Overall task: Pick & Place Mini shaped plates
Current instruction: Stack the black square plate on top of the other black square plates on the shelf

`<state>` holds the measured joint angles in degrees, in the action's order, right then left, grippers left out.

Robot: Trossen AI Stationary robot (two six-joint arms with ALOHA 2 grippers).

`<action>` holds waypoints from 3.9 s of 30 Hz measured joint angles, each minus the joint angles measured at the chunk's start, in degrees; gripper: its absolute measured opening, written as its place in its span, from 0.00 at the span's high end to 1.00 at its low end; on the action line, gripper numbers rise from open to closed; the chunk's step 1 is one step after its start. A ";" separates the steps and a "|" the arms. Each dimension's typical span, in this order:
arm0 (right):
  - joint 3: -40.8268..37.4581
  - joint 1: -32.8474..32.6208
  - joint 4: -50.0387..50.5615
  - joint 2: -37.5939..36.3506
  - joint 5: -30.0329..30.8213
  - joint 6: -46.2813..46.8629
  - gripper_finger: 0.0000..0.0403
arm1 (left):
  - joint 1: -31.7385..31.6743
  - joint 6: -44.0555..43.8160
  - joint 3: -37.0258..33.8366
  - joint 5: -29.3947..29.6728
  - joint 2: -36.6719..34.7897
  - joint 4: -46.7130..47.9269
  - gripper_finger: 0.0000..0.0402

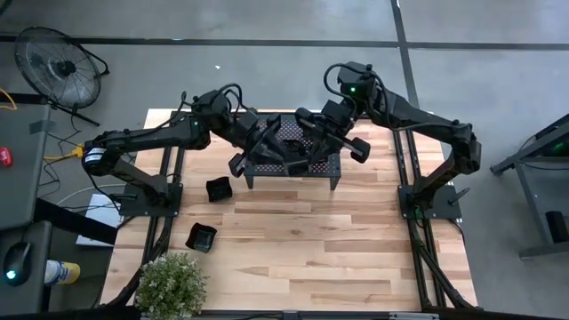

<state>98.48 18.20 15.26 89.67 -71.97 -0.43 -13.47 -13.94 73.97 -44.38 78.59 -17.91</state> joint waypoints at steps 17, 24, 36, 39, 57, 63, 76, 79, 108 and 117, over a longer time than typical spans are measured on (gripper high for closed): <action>0.02 6.67 15.42 -2.80 13.76 -6.35 1.00 | -3.89 4.51 -0.04 2.90 -11.56 21.81 0.61; 0.02 5.93 31.54 -4.42 38.27 -15.24 1.00 | -3.82 7.43 -0.02 4.03 -14.26 35.34 0.64; 0.02 -1.92 40.31 -3.89 67.39 -14.72 1.00 | -7.07 12.07 -4.93 3.53 -17.52 43.74 0.65; 0.02 -3.65 41.88 -2.38 70.42 -12.58 1.00 | -11.21 12.18 -7.11 0.68 -19.95 43.69 0.65; 0.02 -9.58 41.80 8.87 90.41 -5.75 1.00 | -24.79 6.10 -27.62 -22.41 -26.82 23.04 0.65; 0.02 -10.01 47.92 8.87 97.42 -2.63 1.00 | -24.79 5.10 -30.81 -24.29 -26.80 20.53 0.65; 0.02 -15.36 58.15 9.64 104.83 1.01 1.00 | -24.79 4.67 -30.84 -24.26 -26.77 17.48 0.65; 0.02 -16.53 60.88 10.85 107.65 2.82 1.00 | -24.79 5.07 -30.84 -24.24 -26.77 17.55 0.65; 0.02 -20.54 59.67 12.48 108.63 6.43 1.00 | -24.79 5.73 -30.84 -24.20 -26.75 17.88 0.65; 0.02 -19.41 57.68 12.48 104.38 4.94 1.00 | -24.79 5.71 -30.84 -24.18 -26.75 18.05 0.65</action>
<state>98.50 -1.22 72.94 102.15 32.41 4.51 -38.26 -8.23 43.13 -68.56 51.83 0.14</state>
